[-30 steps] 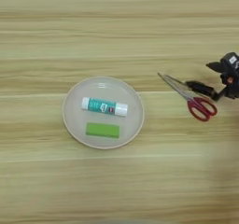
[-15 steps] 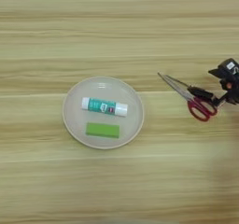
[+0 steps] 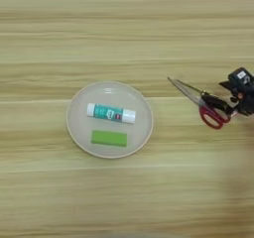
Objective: Move the objects on the table
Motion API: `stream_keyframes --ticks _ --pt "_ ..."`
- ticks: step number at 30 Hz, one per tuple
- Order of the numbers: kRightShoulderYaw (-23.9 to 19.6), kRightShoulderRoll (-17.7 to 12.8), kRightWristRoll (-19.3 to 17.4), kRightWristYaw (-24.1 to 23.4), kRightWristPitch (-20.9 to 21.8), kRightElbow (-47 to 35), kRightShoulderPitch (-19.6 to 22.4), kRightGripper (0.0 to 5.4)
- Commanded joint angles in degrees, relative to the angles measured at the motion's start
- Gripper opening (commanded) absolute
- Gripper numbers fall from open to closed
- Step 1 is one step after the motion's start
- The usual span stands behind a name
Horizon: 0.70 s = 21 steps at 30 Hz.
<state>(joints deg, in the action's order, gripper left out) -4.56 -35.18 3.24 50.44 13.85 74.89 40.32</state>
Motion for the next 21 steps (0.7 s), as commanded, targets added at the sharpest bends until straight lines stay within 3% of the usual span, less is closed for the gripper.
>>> stream_keyframes --ticks 1,21 --pt "0.26 -1.64 0.62 -2.01 -0.42 -1.98 5.06 3.48" --pt "2.28 -0.72 2.69 -1.13 -1.83 -1.12 3.75 1.28"
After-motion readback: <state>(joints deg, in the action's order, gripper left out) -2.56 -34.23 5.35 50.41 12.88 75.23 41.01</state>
